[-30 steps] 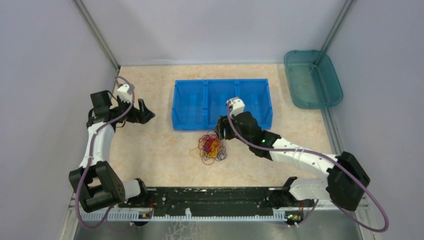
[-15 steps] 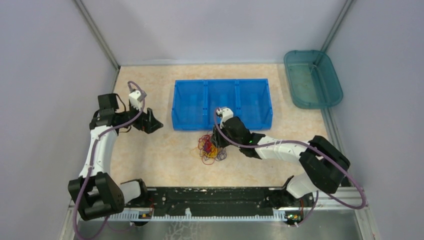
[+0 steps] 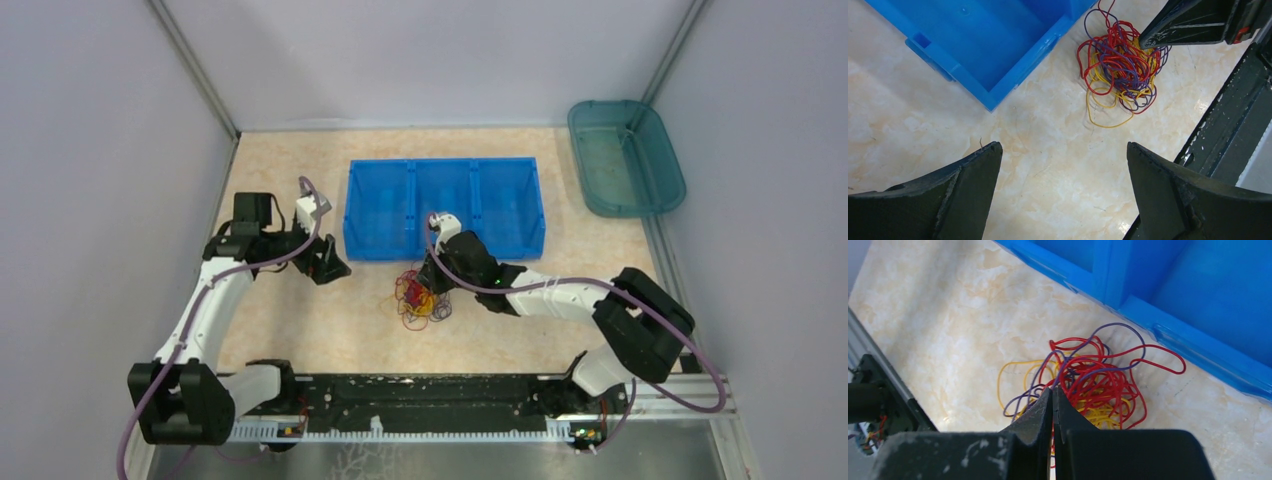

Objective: Untangle the cables

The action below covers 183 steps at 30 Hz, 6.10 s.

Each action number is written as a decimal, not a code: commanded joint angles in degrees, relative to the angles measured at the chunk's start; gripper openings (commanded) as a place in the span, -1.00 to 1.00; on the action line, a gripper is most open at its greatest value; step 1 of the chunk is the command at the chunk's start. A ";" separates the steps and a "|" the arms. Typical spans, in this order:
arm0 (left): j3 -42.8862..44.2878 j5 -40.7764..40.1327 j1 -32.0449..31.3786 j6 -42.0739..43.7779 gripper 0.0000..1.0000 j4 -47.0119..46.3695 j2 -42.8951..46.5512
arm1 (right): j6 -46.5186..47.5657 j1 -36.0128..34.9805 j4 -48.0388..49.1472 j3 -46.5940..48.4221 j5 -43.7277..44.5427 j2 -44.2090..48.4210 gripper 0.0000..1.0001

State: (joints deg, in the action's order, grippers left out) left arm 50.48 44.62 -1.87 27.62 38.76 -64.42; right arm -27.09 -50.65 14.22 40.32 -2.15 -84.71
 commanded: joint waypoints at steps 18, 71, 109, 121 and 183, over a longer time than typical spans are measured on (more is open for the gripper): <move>-0.37 -0.68 -4.22 1.42 1.00 0.96 -1.95 | -2.62 4.23 -3.86 -16.63 -1.53 20.43 0.15; 13.20 6.72 -14.88 3.65 0.83 11.59 5.07 | -4.69 -4.41 -2.00 11.78 -16.50 15.66 -1.00; 12.97 7.46 -17.73 -5.11 -1.00 1.48 11.55 | -4.66 -5.47 0.97 11.25 -17.69 17.61 0.28; 17.90 0.15 -17.73 -23.55 -1.00 -2.89 15.31 | 7.05 -6.46 13.08 5.22 -12.04 20.06 0.49; 30.03 -19.09 -17.68 -14.70 -1.00 -18.78 5.57 | -2.04 -8.41 8.51 -10.60 14.59 24.28 0.55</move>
State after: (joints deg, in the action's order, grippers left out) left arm 83.94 25.06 -19.31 11.22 26.20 -58.43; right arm -29.61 -59.72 28.56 29.65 6.57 -64.29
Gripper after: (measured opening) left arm 0.010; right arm 0.760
